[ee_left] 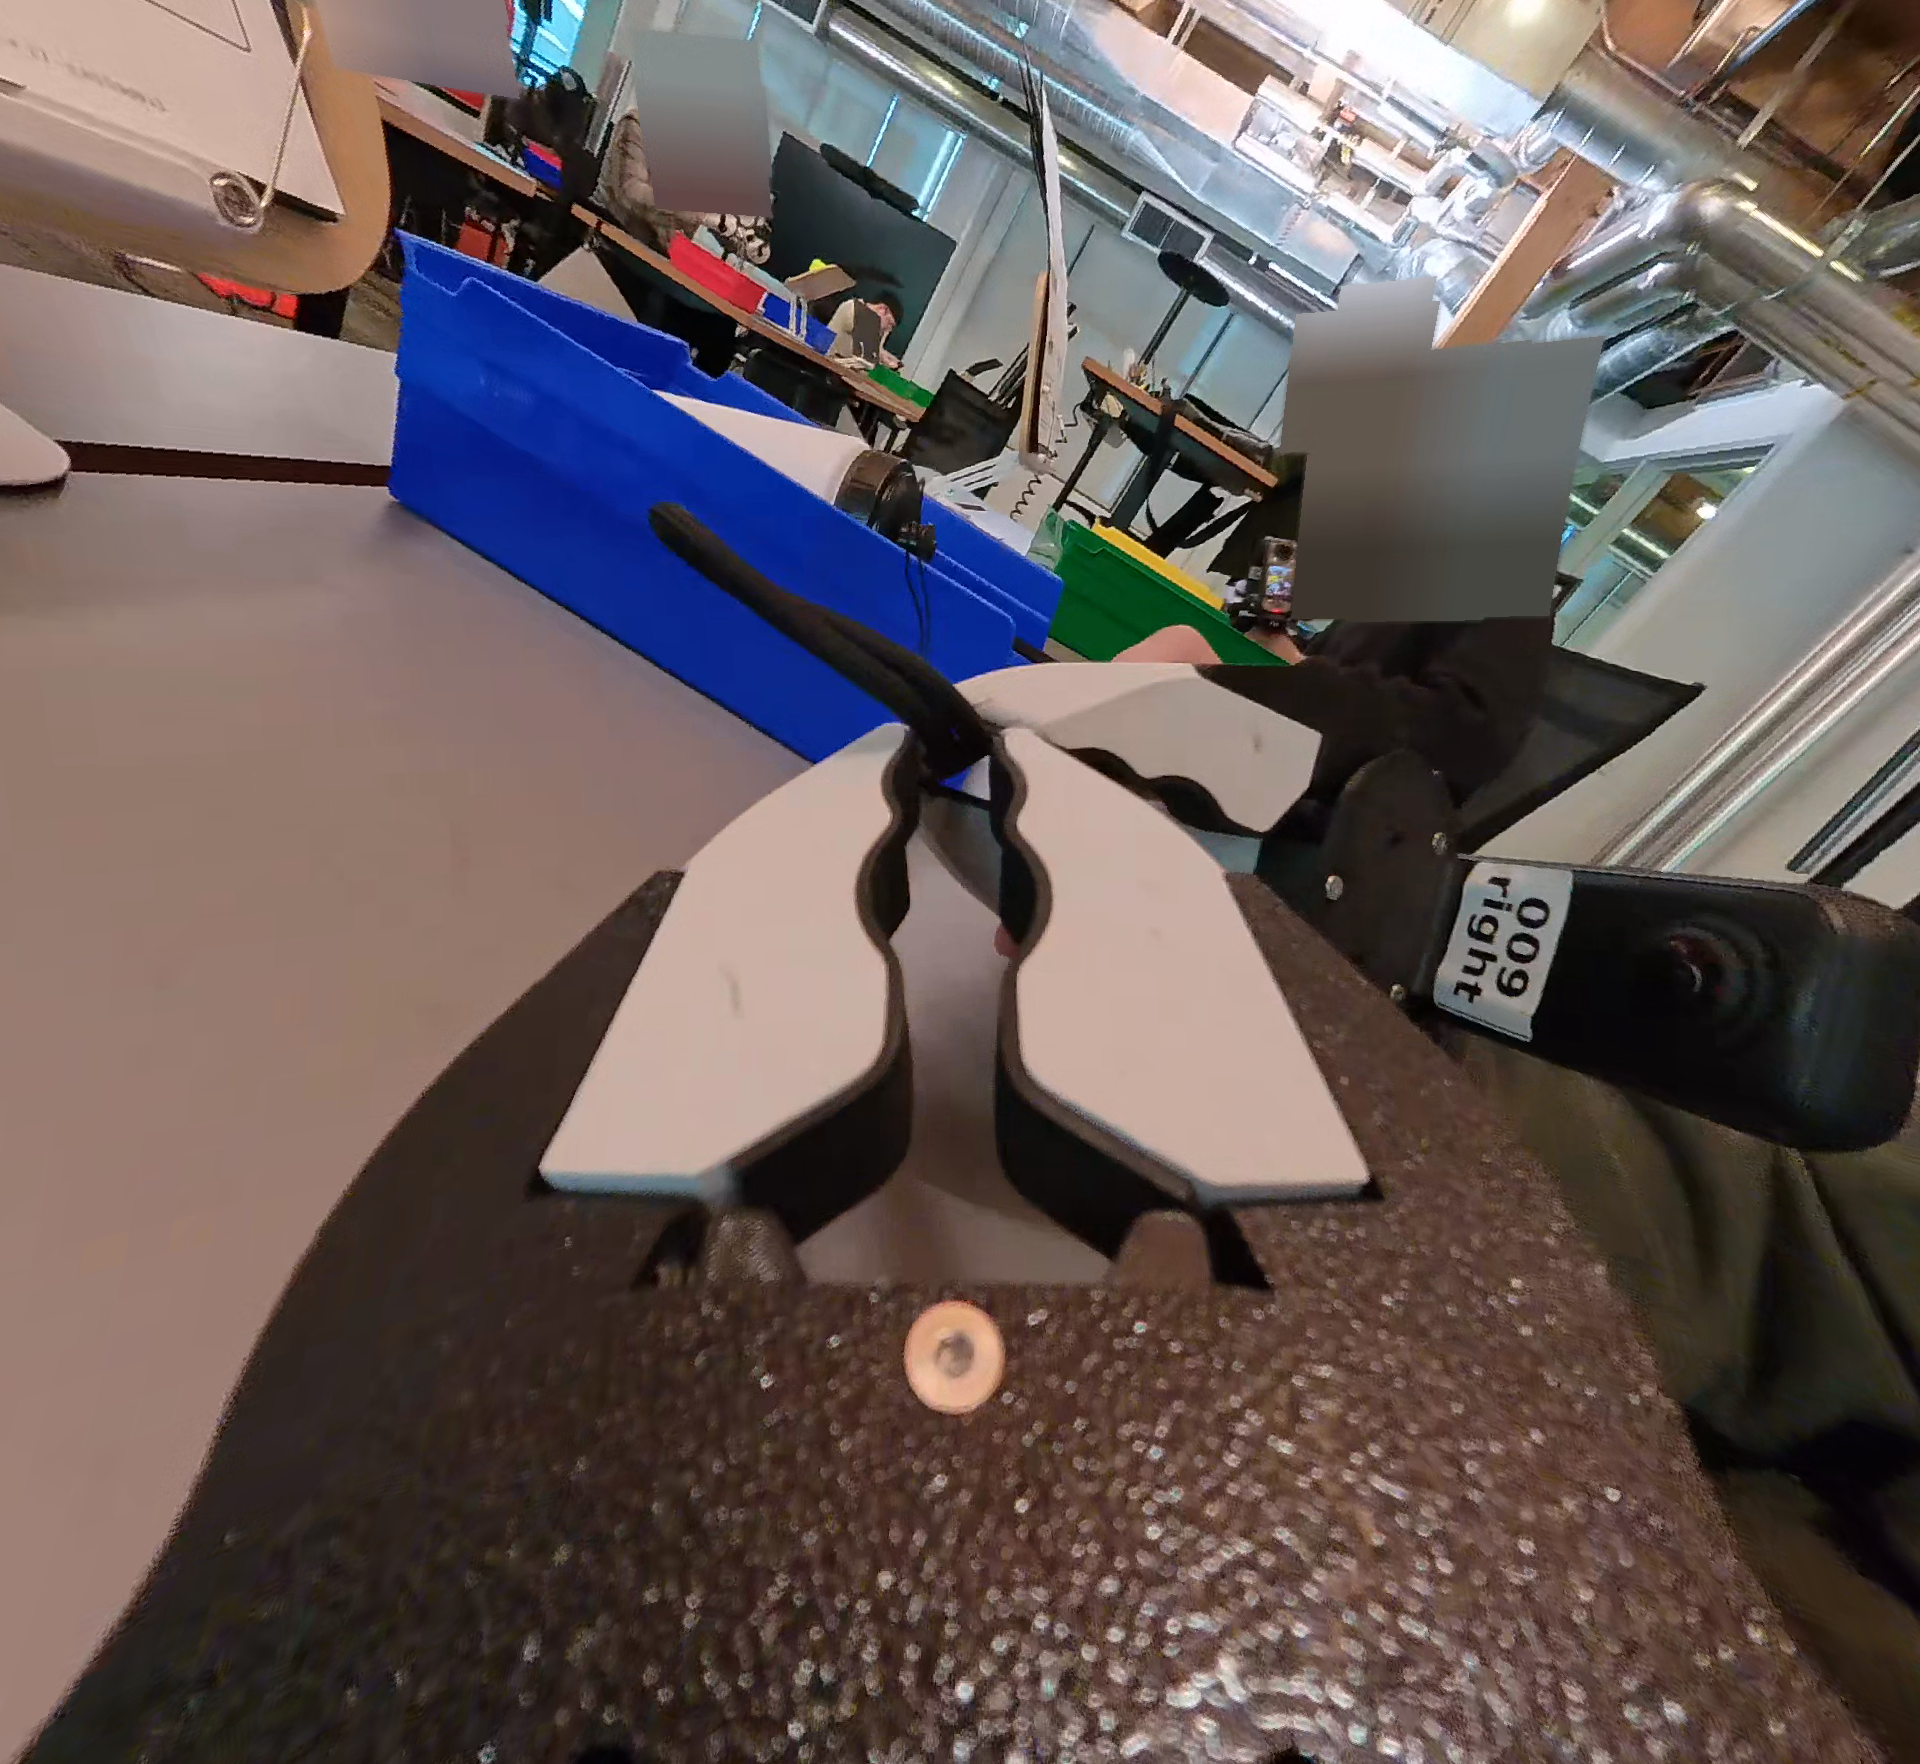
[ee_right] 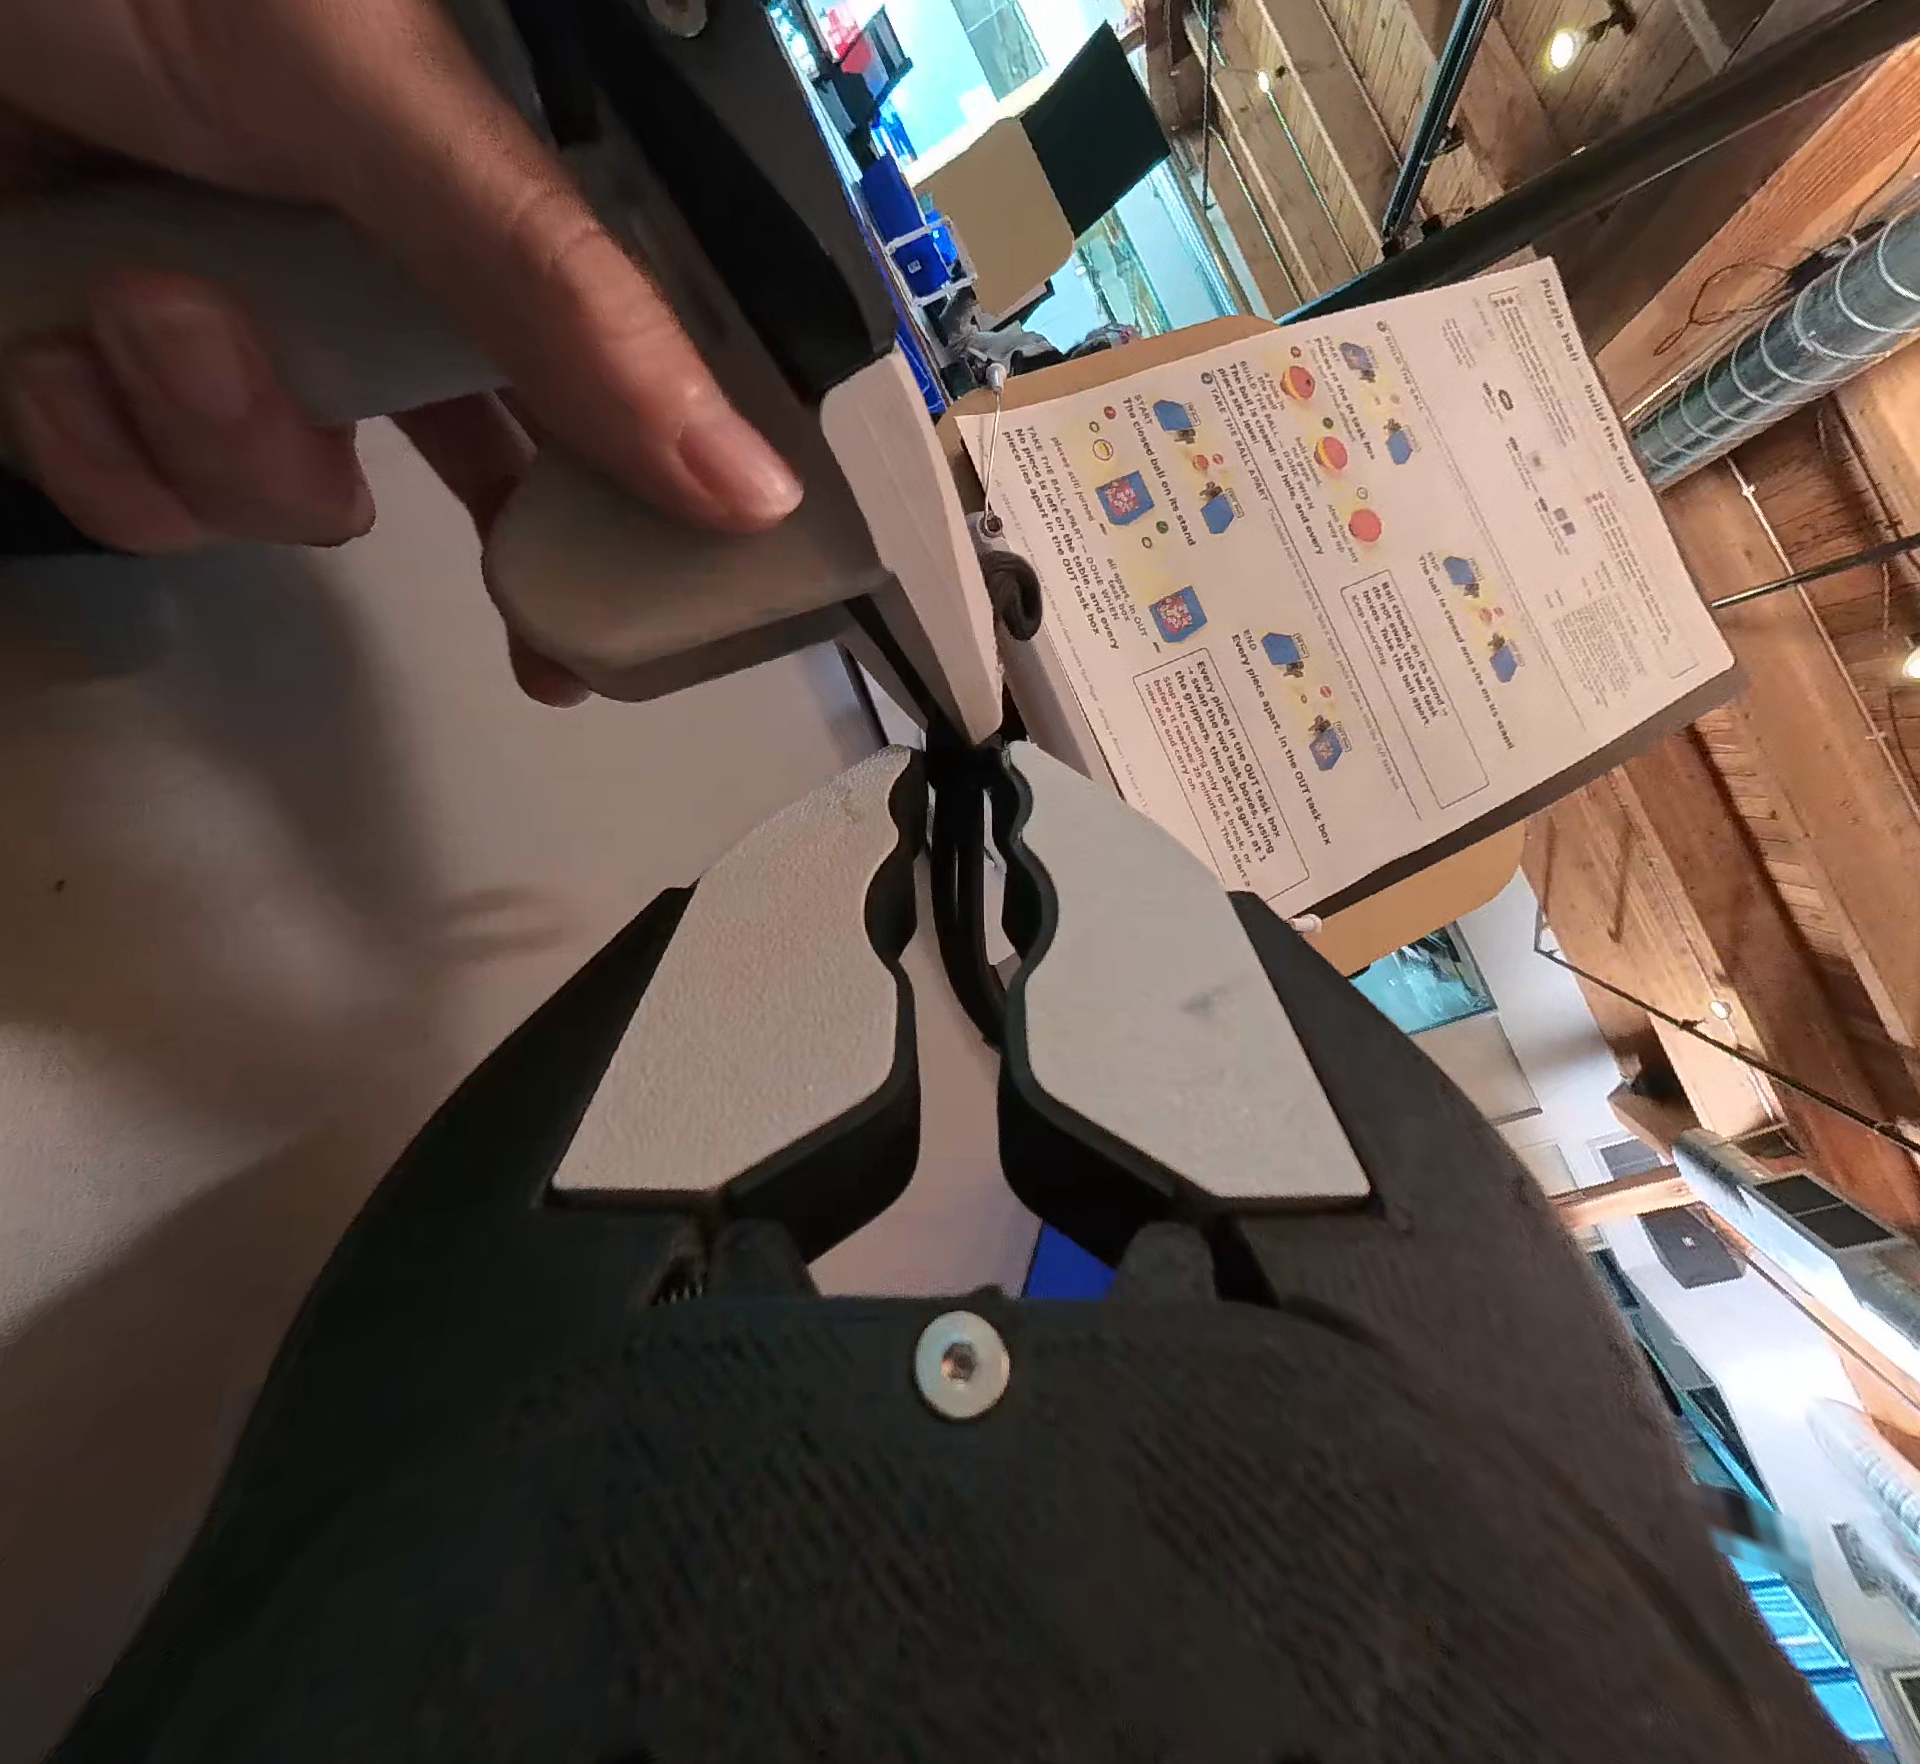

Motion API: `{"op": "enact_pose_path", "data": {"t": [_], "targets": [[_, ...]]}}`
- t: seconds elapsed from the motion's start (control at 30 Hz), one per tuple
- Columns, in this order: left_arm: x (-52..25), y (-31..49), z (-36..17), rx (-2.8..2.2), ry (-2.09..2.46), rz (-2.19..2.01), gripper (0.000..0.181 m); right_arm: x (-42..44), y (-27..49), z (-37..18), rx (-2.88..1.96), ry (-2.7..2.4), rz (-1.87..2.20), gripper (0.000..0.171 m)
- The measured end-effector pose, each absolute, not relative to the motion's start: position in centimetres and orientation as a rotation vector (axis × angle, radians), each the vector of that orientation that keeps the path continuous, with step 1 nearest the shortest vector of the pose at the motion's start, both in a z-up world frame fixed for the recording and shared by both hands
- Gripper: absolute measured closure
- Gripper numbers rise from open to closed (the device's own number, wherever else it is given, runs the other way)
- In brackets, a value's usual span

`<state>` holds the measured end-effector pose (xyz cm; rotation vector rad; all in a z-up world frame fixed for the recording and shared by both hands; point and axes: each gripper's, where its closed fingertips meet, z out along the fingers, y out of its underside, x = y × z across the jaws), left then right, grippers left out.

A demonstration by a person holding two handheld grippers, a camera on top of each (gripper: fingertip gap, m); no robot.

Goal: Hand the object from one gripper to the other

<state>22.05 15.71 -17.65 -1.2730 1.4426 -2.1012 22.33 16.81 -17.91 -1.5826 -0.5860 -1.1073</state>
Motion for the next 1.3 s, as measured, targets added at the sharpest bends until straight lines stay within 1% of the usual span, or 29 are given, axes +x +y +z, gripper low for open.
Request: {"op": "enact_pose_path", "data": {"t": [0.13,0.3,0.37,0.4,0.5,0.57,0.7,0.83,0.87,0.93,0.97,1.1,1.2,1.3], "targets": [[22.2,15.9,-18.0,-1.251,1.470,-1.996,0.170,22.4,16.9,-18.5,-1.625,-0.544,-0.999,0.160],[21.7,16.7,-17.4,-1.186,1.467,-2.009,0.170,22.1,16.2,-19.3,-1.697,-0.433,-0.555,0.145],[21.4,17.1,-16.8,-1.164,1.448,-2.057,0.171,22.0,15.6,-19.5,-1.716,-0.440,-0.465,0.138],[21.2,17.3,-16.6,-1.147,1.447,-2.075,0.170,22.2,15.4,-19.5,-1.723,-0.445,-0.468,0.140],[21.0,17.6,-16.4,-1.133,1.453,-2.077,0.170,22.6,15.1,-19.5,-1.734,-0.468,-0.530,0.148],[20.7,17.4,-16.2,-1.111,1.458,-2.103,0.170,22.7,15.2,-19.7,-1.739,-0.500,-0.593,0.162],[20.6,16.6,-16.4,-1.107,1.506,-2.137,0.170,23.5,15.4,-20.1,-1.753,-0.528,-0.745,0.163],[21.1,17.3,-16.3,-1.164,1.441,-2.104,0.170,24.9,15.1,-18.4,-1.679,-0.501,-0.999,0.163],[21.4,17.7,-16.6,-1.204,1.416,-2.072,0.168,25.4,14.9,-17.9,-1.670,-0.486,-1.078,0.163],[21.8,18.0,-17.1,-1.257,1.412,-2.041,0.154,25.9,14.6,-17.3,-1.643,-0.501,-1.221,0.163],[21.9,17.9,-17.3,-1.274,1.417,-2.050,0.151,26.0,14.5,-17.1,-1.628,-0.517,-1.274,0.164],[22.0,17.7,-17.4,-1.352,1.393,-2.141,0.148,26.0,14.5,-16.1,-1.563,-0.526,-1.429,0.163],[22.0,17.2,-18.1,-1.408,1.425,-2.180,0.141,26.0,14.1,-15.1,-1.510,-0.486,-1.483,0.163],[21.6,16.1,-17.4,-1.422,1.414,-2.353,0.139,25.7,14.0,-14.6,-1.466,-0.497,-1.522,0.163]]}}
